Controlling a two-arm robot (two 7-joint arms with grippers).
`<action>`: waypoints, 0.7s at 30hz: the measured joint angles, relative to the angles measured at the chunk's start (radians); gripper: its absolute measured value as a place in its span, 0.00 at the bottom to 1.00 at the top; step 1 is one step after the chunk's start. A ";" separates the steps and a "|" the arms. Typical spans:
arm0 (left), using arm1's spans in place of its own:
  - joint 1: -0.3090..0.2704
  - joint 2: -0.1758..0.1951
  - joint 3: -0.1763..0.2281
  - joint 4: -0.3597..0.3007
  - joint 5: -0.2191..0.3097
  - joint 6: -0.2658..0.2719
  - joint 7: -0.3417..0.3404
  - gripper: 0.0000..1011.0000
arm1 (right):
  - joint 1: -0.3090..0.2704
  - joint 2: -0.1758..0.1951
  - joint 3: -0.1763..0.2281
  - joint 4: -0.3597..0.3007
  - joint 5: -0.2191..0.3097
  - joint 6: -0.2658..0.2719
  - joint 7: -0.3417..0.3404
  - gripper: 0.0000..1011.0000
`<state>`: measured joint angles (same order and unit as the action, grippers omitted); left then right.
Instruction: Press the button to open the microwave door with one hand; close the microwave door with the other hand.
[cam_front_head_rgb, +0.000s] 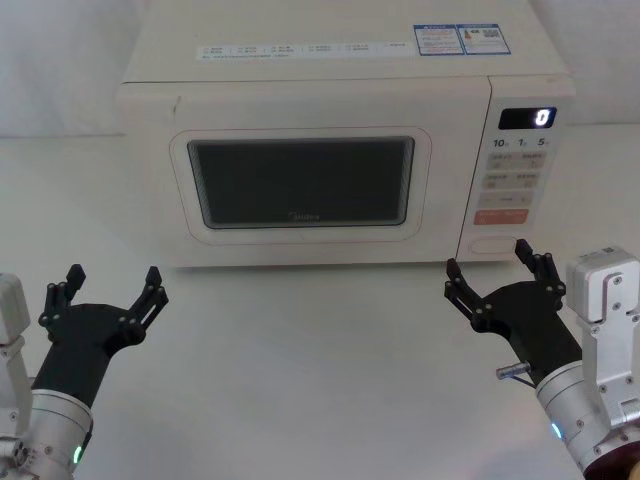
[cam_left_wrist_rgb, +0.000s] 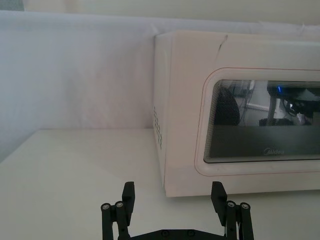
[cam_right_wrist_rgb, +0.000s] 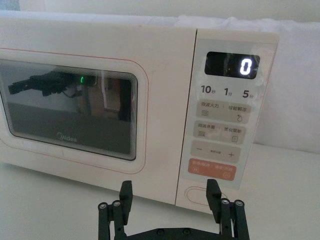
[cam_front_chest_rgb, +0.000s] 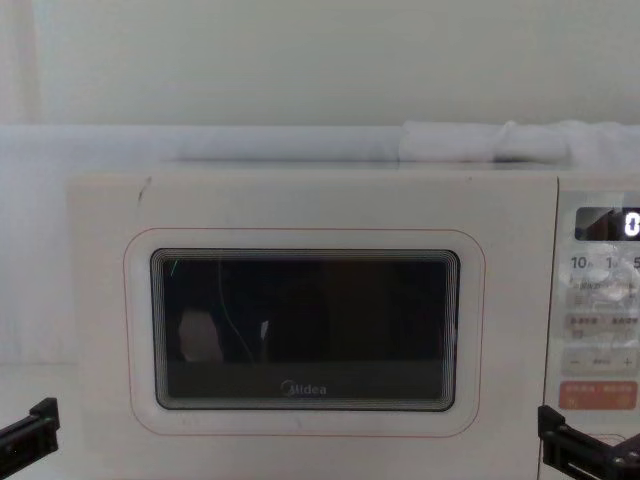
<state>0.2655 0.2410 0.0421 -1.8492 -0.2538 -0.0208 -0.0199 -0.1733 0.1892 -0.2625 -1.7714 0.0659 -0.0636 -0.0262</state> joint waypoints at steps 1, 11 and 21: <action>0.000 0.000 0.000 0.000 0.000 0.000 0.000 0.99 | 0.000 0.000 0.000 0.000 0.000 0.000 0.000 0.95; 0.000 0.000 0.000 0.000 0.000 0.000 0.000 0.99 | 0.000 0.000 0.000 0.000 0.000 0.000 0.000 0.69; 0.000 0.000 0.000 0.000 0.000 0.000 0.000 0.99 | 0.000 0.000 0.000 0.000 0.000 0.000 0.000 0.39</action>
<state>0.2655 0.2410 0.0421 -1.8492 -0.2538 -0.0208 -0.0199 -0.1733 0.1892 -0.2626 -1.7714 0.0659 -0.0637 -0.0261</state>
